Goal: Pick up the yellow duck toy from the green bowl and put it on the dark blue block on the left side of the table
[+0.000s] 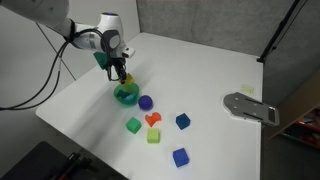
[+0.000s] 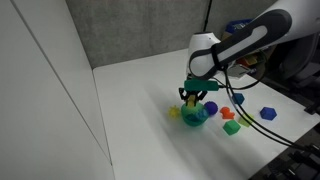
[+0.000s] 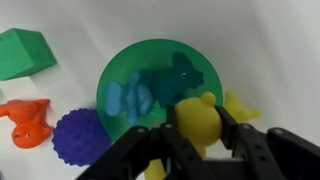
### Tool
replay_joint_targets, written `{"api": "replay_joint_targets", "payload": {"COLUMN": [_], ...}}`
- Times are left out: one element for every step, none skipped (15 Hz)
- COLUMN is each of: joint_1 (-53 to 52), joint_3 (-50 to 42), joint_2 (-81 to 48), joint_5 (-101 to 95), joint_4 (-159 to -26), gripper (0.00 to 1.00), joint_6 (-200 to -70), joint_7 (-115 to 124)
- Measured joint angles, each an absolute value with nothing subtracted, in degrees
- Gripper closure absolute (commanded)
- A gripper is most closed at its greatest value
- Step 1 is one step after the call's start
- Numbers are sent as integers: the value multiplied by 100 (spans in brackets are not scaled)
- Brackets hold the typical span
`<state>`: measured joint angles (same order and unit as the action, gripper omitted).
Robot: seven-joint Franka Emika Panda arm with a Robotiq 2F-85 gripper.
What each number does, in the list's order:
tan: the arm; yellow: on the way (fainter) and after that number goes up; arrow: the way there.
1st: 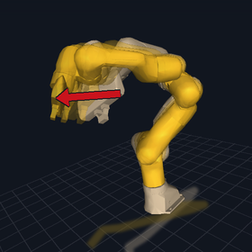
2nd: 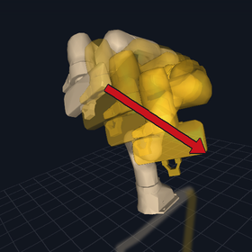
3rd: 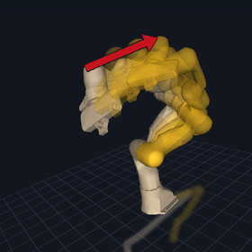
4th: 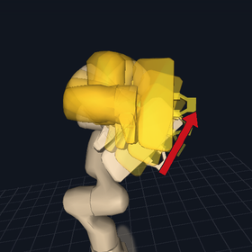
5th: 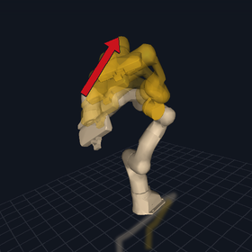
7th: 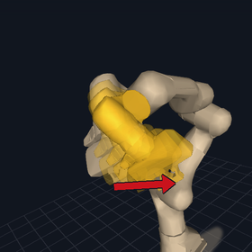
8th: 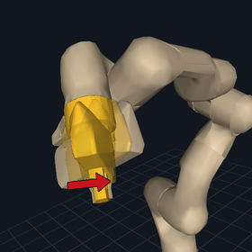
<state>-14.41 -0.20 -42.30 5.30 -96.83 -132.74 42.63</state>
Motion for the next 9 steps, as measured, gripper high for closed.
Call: {"api": "replay_joint_targets", "payload": {"joint_1": [-1390, -1335, -1271, -1205, -1130, -1056, -992, -925, -858], "joint_3": [-27, -42, -65, -89, -117, -149, -198, -257, -318], "joint_2": [-4159, -4108, -4067, -4043, -4033, -4033, -4036, -4041, -4047], "joint_5": [530, 530, 530, 530, 530, 530, 530, 527, 527], "joint_4": [-9671, -9650, -9617, -9583, -9542, -9500, -9462, -9431, -9407], "gripper": [83, 83, 83, 83, 83, 83, 83, 83, 83], "joint_6": [-13232, -13189, -13129, -13075, -13014, -12959, -12899, -12841, -12790], "joint_7": [4246, 4241, 4231, 4226, 4203, 4174, 4150, 4129, 4113]}}
